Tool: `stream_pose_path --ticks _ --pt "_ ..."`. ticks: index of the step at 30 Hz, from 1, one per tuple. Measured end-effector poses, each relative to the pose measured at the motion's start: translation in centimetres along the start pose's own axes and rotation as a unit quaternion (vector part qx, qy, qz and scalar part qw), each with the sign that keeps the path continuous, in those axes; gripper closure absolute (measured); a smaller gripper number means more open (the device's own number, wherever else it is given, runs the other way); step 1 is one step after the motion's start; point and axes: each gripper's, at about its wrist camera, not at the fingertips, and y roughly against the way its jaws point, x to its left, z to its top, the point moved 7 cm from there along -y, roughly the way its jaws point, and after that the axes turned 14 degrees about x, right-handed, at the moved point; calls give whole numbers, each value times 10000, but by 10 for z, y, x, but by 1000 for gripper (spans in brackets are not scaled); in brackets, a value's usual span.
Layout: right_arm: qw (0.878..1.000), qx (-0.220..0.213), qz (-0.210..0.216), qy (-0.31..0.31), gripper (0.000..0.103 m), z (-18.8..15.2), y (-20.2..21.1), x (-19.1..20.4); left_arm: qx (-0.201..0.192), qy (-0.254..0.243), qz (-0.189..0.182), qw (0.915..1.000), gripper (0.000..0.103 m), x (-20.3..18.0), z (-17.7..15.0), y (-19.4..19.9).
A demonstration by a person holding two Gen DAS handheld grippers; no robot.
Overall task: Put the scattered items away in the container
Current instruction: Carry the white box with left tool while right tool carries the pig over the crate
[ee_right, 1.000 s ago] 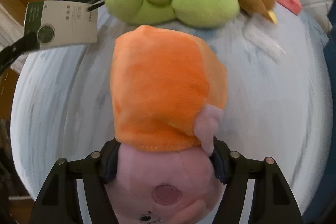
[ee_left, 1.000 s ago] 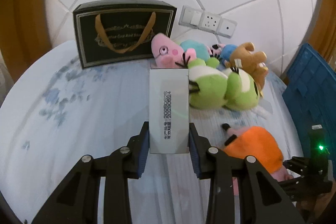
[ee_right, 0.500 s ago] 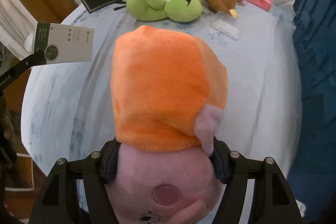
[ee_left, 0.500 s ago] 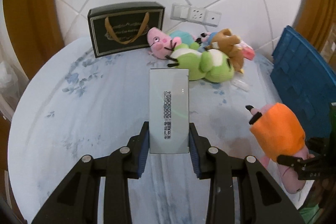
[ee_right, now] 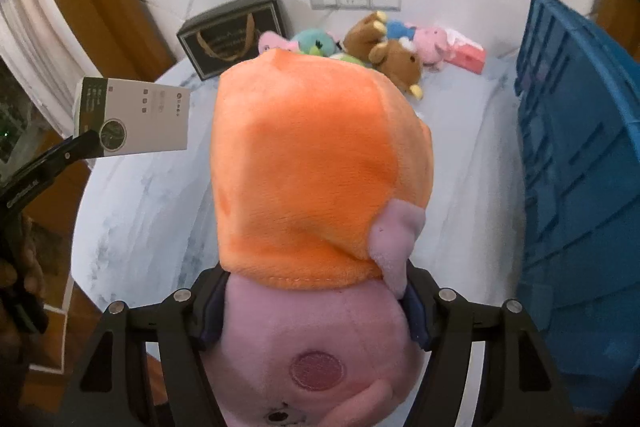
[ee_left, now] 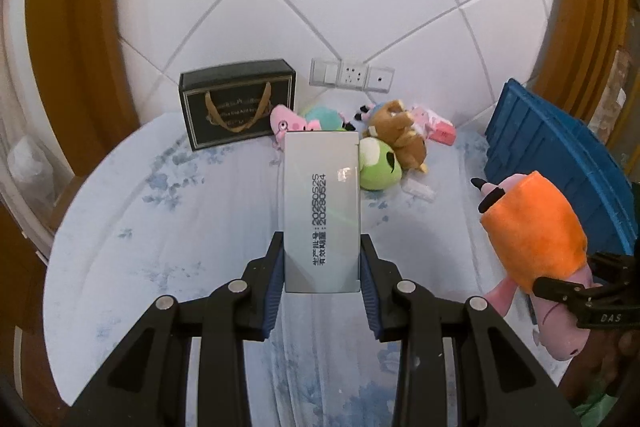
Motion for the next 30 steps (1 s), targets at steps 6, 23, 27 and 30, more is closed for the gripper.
stream_pose_path --ticks 6,23,27,30 --pt "9997 -201 20 134 33 -11 35 -5 -118 -4 146 9998 70 -19 -5 34" --pt "9948 -896 88 466 33 -25 116 -28 -570 -146 392 9975 70 -72 2 98" --pt "9932 -1072 86 453 33 -25 134 -37 -654 -250 377 9968 70 -89 12 107" --pt "9922 -1181 81 383 33 -26 146 -49 -725 -328 348 9962 70 -105 19 111"
